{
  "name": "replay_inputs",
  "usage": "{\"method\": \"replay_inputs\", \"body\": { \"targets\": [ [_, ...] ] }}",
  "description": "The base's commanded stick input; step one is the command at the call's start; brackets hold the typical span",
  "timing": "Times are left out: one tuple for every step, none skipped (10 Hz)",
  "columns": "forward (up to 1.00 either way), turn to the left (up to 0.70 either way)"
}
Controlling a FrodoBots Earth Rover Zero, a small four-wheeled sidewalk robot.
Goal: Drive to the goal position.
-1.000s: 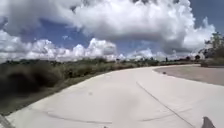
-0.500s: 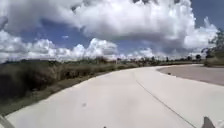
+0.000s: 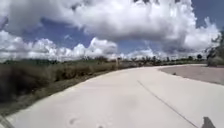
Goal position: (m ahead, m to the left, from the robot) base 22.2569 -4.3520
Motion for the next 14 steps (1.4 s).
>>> {"method": "replay_inputs", "body": {
  "targets": [
    [0.85, 0.0],
    [0.85, 0.0],
    [0.85, 0.0],
    [0.85, 0.0],
    [0.85, 0.0],
    [0.85, 0.0],
    [0.85, 0.0],
    [0.85, 0.0],
    [0.85, 0.0],
    [0.85, 0.0],
    [0.85, 0.0],
    [0.85, -0.19],
    [0.85, -0.34],
    [0.85, -0.34]
  ]
}}
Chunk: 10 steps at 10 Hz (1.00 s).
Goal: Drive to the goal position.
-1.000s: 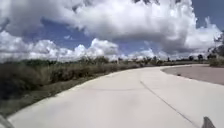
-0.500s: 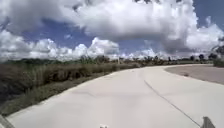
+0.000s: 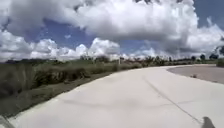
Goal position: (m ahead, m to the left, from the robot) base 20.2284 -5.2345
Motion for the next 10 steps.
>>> {"method": "replay_inputs", "body": {
  "targets": [
    [0.85, -0.34],
    [0.85, -0.34],
    [0.85, -0.22],
    [0.85, 0.0],
    [0.85, 0.0],
    [0.85, 0.0],
    [0.85, 0.0],
    [0.85, 0.0],
    [0.85, 0.0],
    [0.85, 0.0]
  ]
}}
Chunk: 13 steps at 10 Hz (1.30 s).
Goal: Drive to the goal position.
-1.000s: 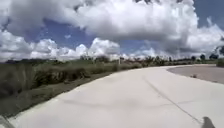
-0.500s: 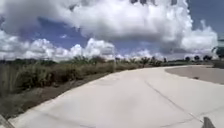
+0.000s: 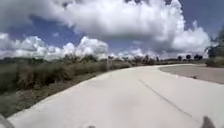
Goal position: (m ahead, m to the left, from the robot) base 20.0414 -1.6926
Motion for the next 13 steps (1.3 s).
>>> {"method": "replay_inputs", "body": {
  "targets": [
    [0.85, 0.0],
    [0.85, 0.0],
    [0.85, 0.0],
    [0.85, 0.0],
    [0.85, 0.0],
    [0.85, 0.0],
    [0.85, -0.11],
    [0.85, -0.31],
    [0.85, -0.34],
    [0.85, -0.34],
    [0.85, -0.34],
    [0.85, -0.34],
    [0.85, -0.17]
  ]
}}
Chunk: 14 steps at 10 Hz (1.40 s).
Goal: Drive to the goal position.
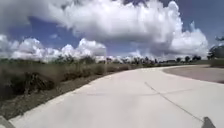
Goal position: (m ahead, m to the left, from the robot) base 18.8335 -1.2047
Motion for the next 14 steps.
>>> {"method": "replay_inputs", "body": {
  "targets": [
    [0.85, 0.0],
    [0.85, 0.0],
    [0.85, 0.0],
    [0.85, 0.0],
    [0.85, 0.0],
    [0.85, 0.0],
    [0.85, 0.0],
    [0.85, 0.0],
    [0.85, 0.0],
    [0.85, 0.0],
    [0.85, 0.0],
    [0.85, 0.0],
    [0.85, 0.0],
    [0.85, 0.0]
  ]
}}
